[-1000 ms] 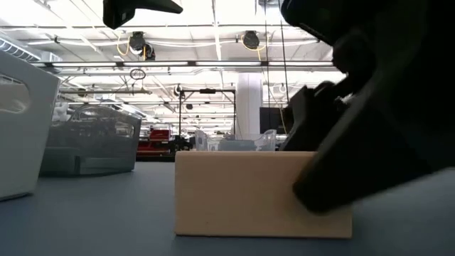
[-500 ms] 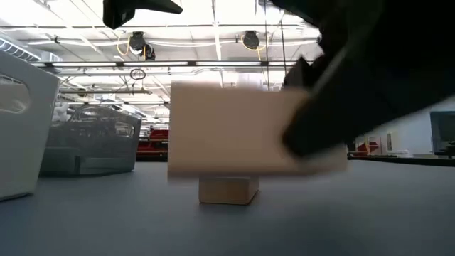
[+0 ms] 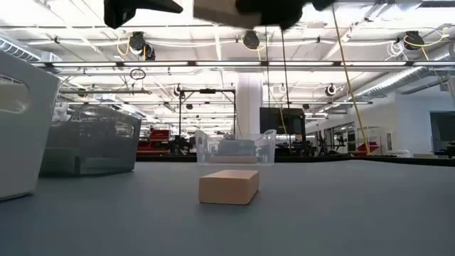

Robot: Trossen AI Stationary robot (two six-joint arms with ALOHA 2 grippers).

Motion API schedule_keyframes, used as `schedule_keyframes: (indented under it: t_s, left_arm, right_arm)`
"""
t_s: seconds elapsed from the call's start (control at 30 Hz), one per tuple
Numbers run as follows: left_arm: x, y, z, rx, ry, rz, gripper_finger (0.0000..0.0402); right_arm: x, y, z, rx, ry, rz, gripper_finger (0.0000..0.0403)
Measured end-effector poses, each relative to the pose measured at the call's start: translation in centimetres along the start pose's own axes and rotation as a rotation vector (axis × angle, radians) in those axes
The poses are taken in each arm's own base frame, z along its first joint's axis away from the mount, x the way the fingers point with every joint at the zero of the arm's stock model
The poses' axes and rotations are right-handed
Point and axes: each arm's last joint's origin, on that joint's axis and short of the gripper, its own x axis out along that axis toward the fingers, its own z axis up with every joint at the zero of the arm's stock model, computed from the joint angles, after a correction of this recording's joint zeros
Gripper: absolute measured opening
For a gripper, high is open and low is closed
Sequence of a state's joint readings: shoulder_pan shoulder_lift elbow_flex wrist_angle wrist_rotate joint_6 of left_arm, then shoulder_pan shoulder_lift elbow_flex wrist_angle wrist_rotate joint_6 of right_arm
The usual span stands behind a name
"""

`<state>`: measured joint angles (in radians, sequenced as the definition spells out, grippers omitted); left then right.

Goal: Sort & place blocks by color
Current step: Put the bottom orange blocks into the transparent bin

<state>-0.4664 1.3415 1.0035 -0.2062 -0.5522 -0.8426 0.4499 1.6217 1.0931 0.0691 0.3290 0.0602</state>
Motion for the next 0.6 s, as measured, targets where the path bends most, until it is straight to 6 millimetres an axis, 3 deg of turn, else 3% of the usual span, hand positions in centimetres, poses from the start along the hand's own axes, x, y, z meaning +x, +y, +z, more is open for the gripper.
schedule_keyframes:
  t_s: [0.3, 0.43, 0.6]
  left_arm:
    - [0.2, 0.5, 0.6, 0.051, -0.089, 0.089, 0.0212]
    - [0.6, 1.1, 1.2, 0.057, -0.129, 0.141, 0.0212]
    - [1.1, 2.0, 2.1, 0.079, -0.158, 0.197, 0.0212]
  right_arm:
    - [-6.0, -5.5, 5.2, -0.214, -0.241, -0.345, 0.0118]
    - [-7.1, -7.7, 6.4, -0.244, -0.309, -0.431, 0.0118]
    - [-7.1, -10.1, 6.5, -0.267, -0.296, -0.517, 0.0118]
